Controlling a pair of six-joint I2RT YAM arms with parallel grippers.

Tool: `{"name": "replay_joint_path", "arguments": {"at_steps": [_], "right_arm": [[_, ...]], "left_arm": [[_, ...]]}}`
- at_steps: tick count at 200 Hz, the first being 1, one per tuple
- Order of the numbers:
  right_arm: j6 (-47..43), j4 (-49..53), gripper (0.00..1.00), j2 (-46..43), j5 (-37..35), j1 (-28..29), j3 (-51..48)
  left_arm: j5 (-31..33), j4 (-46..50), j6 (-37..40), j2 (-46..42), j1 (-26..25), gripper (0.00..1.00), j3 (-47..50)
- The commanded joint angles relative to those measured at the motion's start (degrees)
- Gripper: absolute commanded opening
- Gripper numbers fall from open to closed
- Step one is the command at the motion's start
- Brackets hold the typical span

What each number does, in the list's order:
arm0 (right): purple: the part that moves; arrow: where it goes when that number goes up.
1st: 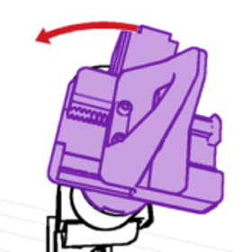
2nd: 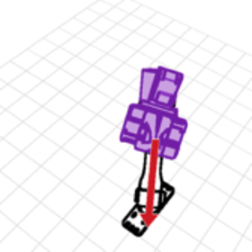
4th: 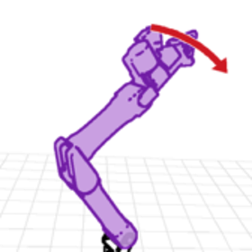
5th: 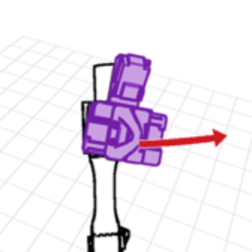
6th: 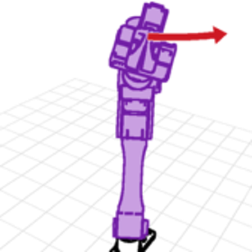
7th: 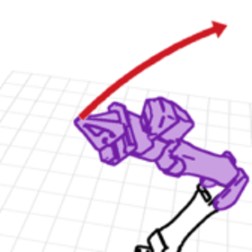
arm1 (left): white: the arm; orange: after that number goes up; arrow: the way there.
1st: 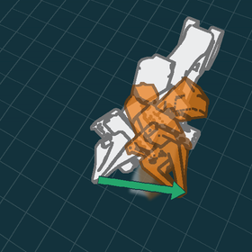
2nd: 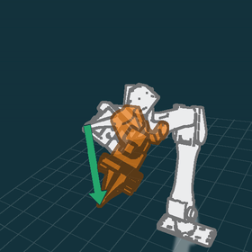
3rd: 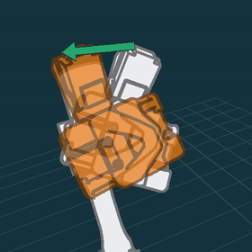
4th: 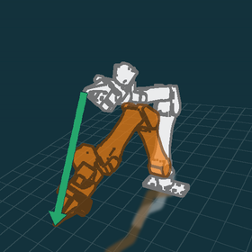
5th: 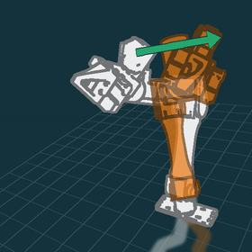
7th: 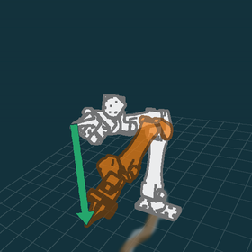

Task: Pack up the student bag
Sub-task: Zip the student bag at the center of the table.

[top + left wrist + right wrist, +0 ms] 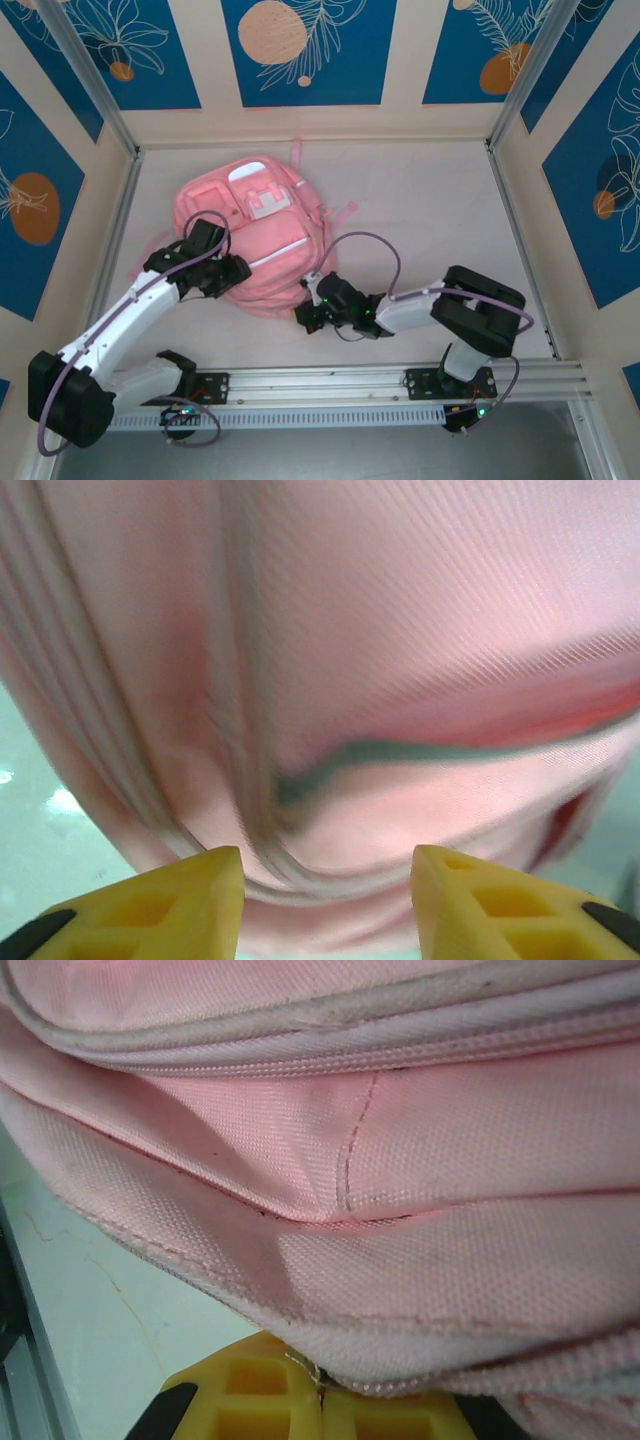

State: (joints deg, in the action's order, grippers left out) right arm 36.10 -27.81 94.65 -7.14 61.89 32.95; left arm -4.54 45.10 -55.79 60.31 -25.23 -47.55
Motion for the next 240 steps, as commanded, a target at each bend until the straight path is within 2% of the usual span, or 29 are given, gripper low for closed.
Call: {"name": "replay_joint_path", "arguments": {"at_steps": [1,39,67,91,105,141,169,221,240], "right_arm": [[2.58,2.95,0.00,4.84,-0.16,2.42,4.64],[2.81,3.18,0.00,9.41,-0.49,2.92,10.23],[3.97,2.34,0.00,10.78,-0.01,3.30,11.67],[3.83,2.54,0.00,10.60,-0.27,3.92,11.71],[3.68,2.58,0.00,10.17,-0.50,4.18,11.38],[3.64,2.78,0.00,9.13,-0.94,4.64,10.43],[3.81,2.88,0.00,8.44,-1.48,4.64,10.02],[3.89,3.03,0.00,8.77,-1.48,4.48,10.38],[3.42,3.93,0.00,8.32,-1.95,4.30,10.47]], "left_arm": [[-2.10,3.80,-9.77,-5.53,-2.51,0.52,2.08],[0.82,6.17,-23.80,-14.27,-8.30,0.58,8.84],[1.99,3.57,-27.75,-15.33,-9.68,0.59,13.40],[3.00,-0.19,-28.00,-12.27,-9.71,0.59,15.00],[4.58,-3.94,-25.27,-9.87,-9.72,0.59,14.41],[6.62,-6.03,-20.78,-4.51,-9.51,0.58,9.69],[6.61,-8.30,-19.97,-2.82,-9.52,0.55,9.70],[6.25,-9.44,-19.72,-2.87,-9.15,0.44,12.03],[7.15,-8.58,-19.43,-3.25,-8.99,0.35,12.77]]}}
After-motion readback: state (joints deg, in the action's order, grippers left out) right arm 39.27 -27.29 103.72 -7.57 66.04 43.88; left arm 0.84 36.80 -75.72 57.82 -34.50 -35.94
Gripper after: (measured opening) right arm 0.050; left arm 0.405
